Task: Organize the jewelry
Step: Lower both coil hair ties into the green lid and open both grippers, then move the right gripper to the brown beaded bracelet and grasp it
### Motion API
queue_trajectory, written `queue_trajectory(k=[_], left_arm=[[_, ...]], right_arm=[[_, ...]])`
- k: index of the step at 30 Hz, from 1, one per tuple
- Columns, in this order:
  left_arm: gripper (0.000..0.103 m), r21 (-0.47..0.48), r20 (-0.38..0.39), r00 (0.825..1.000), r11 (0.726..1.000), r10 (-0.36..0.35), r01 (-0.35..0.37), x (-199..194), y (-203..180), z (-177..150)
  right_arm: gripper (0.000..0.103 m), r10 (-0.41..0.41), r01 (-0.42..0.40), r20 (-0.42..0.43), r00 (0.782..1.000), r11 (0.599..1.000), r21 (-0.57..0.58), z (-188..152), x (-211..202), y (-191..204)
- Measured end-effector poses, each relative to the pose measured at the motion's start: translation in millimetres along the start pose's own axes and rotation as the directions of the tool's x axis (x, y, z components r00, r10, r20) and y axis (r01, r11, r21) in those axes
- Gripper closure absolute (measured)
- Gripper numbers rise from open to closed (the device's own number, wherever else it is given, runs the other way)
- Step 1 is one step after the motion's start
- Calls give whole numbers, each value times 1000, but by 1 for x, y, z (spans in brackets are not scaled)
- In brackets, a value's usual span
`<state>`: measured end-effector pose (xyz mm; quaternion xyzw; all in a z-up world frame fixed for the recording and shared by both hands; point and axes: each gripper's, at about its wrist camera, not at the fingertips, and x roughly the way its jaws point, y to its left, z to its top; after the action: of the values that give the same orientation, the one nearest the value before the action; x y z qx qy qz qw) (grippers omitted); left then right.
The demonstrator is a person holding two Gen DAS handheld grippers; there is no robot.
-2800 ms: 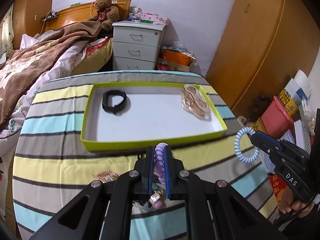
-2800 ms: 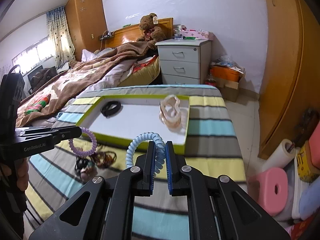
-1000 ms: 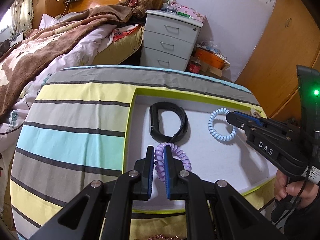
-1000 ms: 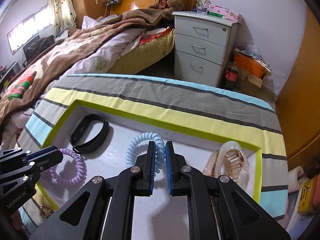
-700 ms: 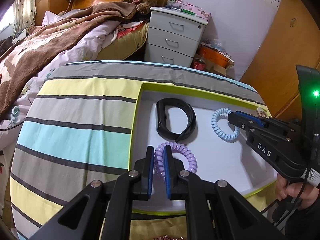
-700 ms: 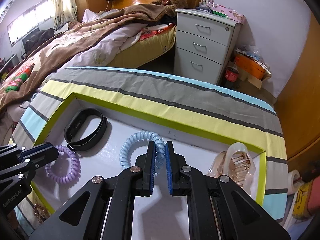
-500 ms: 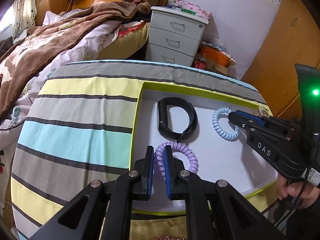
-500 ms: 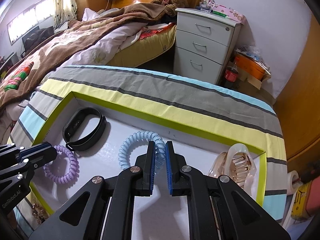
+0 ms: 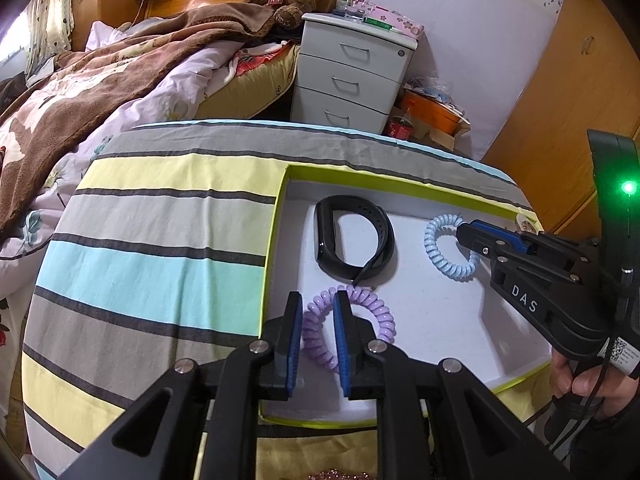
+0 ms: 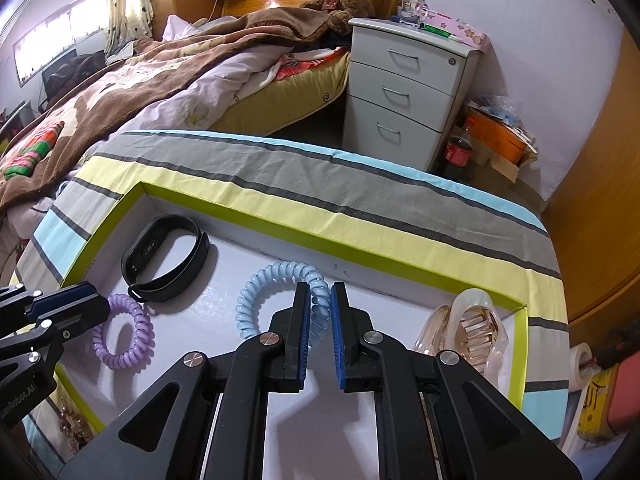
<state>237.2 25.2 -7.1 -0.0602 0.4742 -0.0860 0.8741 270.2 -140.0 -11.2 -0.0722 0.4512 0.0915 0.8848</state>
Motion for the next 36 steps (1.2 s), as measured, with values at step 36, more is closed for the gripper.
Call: queue_trajectory(k=[36], left_arm=[[59,-25,93,995,999,-34,36,-79,11,-45]], right_arm=[[78,134,-142,130,982,989,47,-64,-89,23]])
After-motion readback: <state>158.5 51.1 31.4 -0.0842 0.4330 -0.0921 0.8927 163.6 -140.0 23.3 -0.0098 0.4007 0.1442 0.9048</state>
